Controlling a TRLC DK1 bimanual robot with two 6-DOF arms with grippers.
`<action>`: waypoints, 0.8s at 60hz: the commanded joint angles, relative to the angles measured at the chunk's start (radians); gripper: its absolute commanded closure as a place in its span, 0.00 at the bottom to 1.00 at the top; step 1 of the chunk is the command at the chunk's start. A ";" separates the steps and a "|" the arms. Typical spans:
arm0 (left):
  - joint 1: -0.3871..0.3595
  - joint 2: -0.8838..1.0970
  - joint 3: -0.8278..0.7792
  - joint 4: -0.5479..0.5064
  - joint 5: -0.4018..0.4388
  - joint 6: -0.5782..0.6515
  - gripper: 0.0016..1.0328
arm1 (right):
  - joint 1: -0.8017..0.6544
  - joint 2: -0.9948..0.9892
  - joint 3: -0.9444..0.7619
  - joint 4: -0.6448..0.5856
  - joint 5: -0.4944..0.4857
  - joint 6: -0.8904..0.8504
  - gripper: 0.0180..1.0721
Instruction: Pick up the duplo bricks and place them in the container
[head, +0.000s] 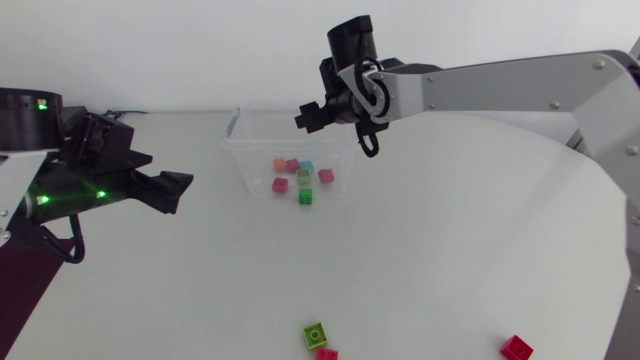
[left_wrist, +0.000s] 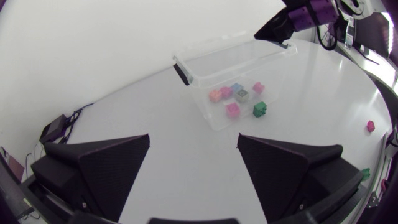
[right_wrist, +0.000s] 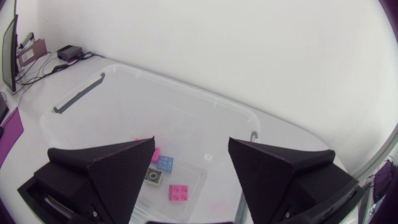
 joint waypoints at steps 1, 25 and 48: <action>0.035 -0.023 -0.038 -0.005 0.026 0.030 0.04 | 0.027 -0.086 -0.081 0.041 0.044 -0.010 0.10; 0.083 -0.021 -0.116 0.049 0.066 0.036 0.04 | 0.096 -0.215 -0.443 0.139 0.103 -0.200 0.05; 0.112 -0.018 -0.148 0.081 0.086 0.039 0.04 | 0.164 -0.275 -0.610 0.253 0.125 -0.156 0.05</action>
